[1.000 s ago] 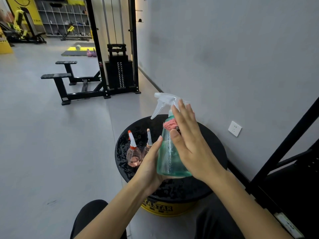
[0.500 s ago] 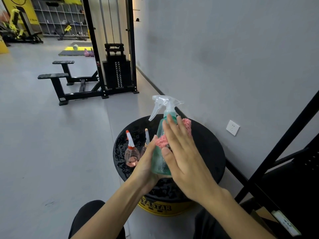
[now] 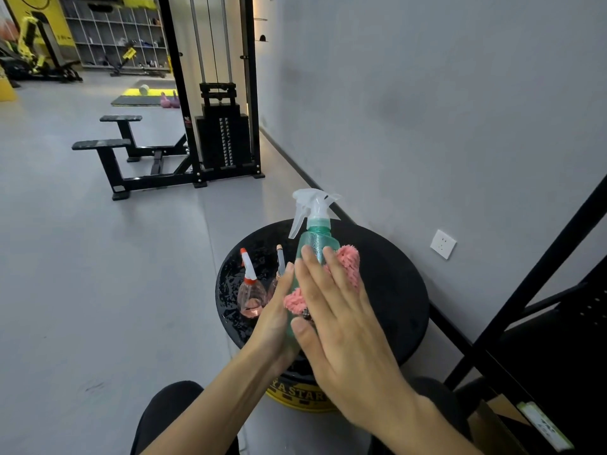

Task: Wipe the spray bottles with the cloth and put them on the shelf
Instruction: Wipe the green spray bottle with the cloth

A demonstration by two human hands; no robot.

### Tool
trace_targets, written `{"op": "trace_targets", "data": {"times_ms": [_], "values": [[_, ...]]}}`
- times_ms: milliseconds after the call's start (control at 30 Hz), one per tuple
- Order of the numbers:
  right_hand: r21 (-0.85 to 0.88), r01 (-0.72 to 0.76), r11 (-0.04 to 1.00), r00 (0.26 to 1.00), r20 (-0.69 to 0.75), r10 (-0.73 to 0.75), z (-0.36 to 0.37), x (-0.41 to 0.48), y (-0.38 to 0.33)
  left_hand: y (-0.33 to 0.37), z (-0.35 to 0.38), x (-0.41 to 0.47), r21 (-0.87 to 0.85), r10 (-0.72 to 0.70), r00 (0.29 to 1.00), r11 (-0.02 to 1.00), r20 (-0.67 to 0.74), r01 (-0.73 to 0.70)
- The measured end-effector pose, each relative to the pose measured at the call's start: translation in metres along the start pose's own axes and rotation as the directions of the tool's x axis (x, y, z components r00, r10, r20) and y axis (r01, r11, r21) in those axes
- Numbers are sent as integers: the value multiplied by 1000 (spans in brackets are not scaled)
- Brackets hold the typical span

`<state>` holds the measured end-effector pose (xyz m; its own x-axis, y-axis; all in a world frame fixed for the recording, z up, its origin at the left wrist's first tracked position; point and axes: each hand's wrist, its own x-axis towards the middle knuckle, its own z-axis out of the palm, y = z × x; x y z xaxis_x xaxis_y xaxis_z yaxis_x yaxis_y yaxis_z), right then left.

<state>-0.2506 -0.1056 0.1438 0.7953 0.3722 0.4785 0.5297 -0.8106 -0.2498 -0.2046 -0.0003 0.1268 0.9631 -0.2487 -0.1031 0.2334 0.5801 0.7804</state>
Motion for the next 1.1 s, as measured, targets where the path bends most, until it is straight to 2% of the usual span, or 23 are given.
{"op": "trace_targets", "data": {"times_ms": [133, 267, 467, 600, 733, 900, 1033, 1100], "values": [[29, -46, 999, 999, -18, 47, -9, 23, 8, -2, 3, -2, 21, -6, 1000, 1000, 9, 6], [178, -116, 977, 993, 9, 117, -22, 50, 19, -4, 3, -3, 21, -30, 999, 999, 29, 30], [47, -59, 997, 998, -2, 59, -10, 20, 1, 1, -3, 2, 14, -31, 1000, 999, -4, 31], [30, -47, 998, 999, 3, 47, -5, 6, -6, 6, -1, 4, 0, -55, 997, 998, -48, 55], [41, -52, 998, 998, -25, 53, -13, 25, 4, 1, 0, 2, 62, -26, 1000, 998, 12, 25], [43, -57, 997, 998, -36, 59, -20, 46, 10, -2, -1, 1, 93, -57, 998, 994, 6, 56], [12, -45, 999, 998, -47, 45, -9, 30, 0, 3, -4, 6, 60, -46, 998, 997, -41, 48], [37, -18, 999, 999, -33, 20, -5, 13, -4, 6, -5, 8, 5, -64, 998, 998, -20, 65]]}}
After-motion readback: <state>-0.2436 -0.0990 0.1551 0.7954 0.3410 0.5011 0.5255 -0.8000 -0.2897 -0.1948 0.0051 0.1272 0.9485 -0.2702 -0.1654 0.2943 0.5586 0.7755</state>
